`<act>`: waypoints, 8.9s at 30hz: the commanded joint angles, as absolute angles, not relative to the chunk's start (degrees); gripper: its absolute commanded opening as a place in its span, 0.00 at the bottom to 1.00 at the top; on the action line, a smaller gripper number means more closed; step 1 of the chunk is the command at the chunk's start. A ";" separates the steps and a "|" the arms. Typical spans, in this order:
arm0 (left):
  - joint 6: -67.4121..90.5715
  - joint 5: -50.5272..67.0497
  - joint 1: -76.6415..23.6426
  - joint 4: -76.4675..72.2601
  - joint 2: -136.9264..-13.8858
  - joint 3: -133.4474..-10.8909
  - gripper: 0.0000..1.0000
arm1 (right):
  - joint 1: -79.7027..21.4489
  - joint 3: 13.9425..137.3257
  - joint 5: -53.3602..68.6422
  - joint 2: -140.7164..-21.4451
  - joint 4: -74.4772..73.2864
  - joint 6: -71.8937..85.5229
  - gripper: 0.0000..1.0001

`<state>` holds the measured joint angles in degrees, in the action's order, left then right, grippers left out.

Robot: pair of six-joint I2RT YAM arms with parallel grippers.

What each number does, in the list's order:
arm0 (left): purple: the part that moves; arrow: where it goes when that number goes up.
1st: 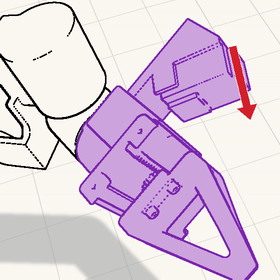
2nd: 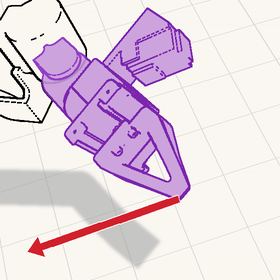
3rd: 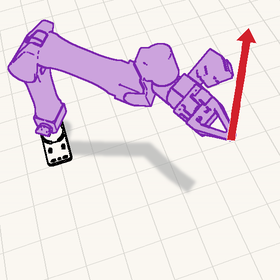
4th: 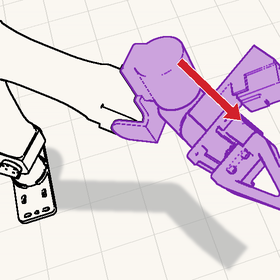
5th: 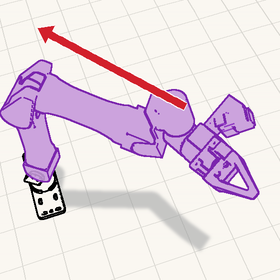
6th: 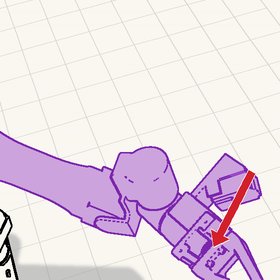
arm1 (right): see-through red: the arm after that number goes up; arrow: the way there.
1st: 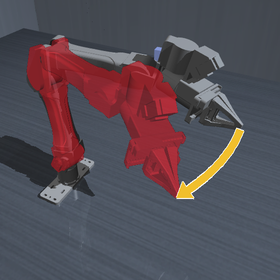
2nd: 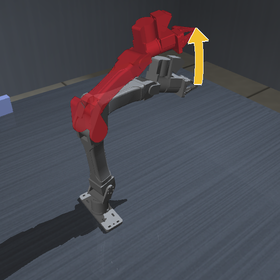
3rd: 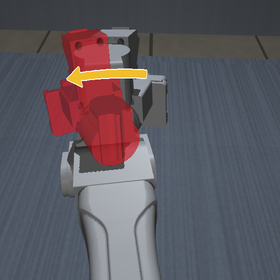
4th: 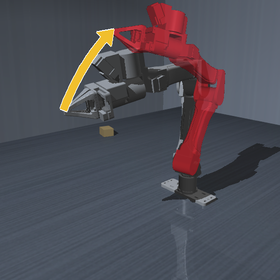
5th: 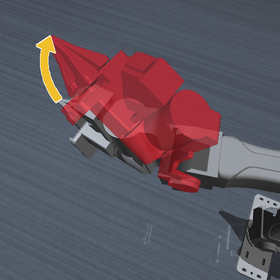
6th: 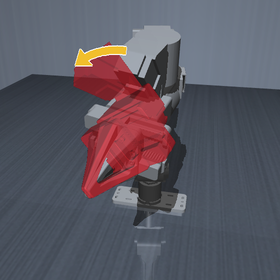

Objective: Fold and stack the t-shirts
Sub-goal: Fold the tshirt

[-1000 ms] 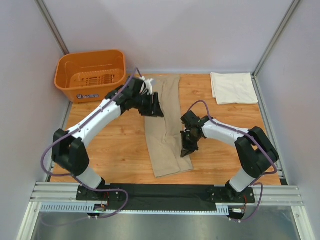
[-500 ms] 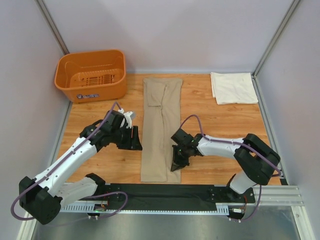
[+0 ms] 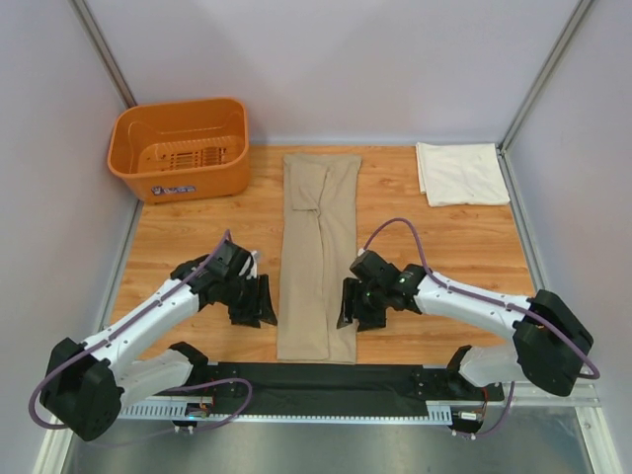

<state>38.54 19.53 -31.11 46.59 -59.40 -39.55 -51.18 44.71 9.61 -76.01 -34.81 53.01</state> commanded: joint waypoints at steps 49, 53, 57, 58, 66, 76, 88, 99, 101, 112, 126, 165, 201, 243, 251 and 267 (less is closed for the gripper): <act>53.17 16.96 -46.49 40.43 -79.81 -38.15 0.37 | -53.88 38.32 18.81 -81.82 -29.36 55.11 0.39; 53.09 17.23 -46.49 40.25 -79.98 -37.44 0.31 | -53.88 37.97 18.99 -82.53 -28.39 55.46 0.38; 53.87 16.70 -46.49 40.08 -79.19 -36.13 0.31 | -53.88 37.27 18.55 -81.92 -28.21 55.90 0.37; 53.96 16.70 -46.49 39.90 -78.84 -35.95 0.30 | -53.88 37.09 18.63 -81.91 -28.30 55.99 0.36; 54.93 15.03 -45.97 41.13 -77.26 -34.72 0.00 | -53.96 35.95 17.32 -82.00 -29.61 55.81 0.10; 56.69 14.33 -43.68 42.98 -65.92 -29.45 0.00 | -53.96 28.40 16.78 -75.68 -27.08 58.80 0.00; 58.18 18.63 -43.68 38.68 -64.25 -23.30 0.00 | -53.96 24.87 20.13 -75.41 -21.45 60.47 0.00; 56.87 18.46 -43.68 41.21 -58.54 -29.42 0.00 | -53.18 30.31 18.37 -67.95 -28.82 60.48 0.00; 56.52 16.71 -43.42 43.32 -58.80 -31.98 0.00 | -51.25 31.98 18.02 -67.41 -31.98 58.81 0.00; 45.10 18.28 -25.76 41.57 -79.78 -54.91 0.00 | -29.72 58.16 22.85 -86.38 -43.68 37.11 0.00; 39.37 21.71 -17.93 45.18 -109.24 -86.48 0.00 | -19.43 95.25 26.72 -115.57 -55.36 28.74 0.00; 37.98 15.04 -13.18 50.08 -121.56 -106.16 0.42 | -11.43 127.42 27.18 -137.98 -60.98 27.61 0.34; 32.08 17.93 -26.19 29.44 -100.98 -60.74 0.29 | -28.21 75.24 23.73 -111.62 -38.23 32.78 0.09; 30.85 15.83 -23.12 30.85 -106.08 -75.23 0.15 | -20.31 85.78 34.45 -120.49 -34.37 32.52 0.04; 28.04 13.80 -23.38 31.64 -113.90 -75.07 0.15 | -17.05 82.19 31.64 -123.05 -34.89 28.31 0.04; 25.67 8.97 -25.84 42.43 -91.79 -73.48 0.48 | -14.41 74.27 24.79 -101.80 -46.91 19.96 0.46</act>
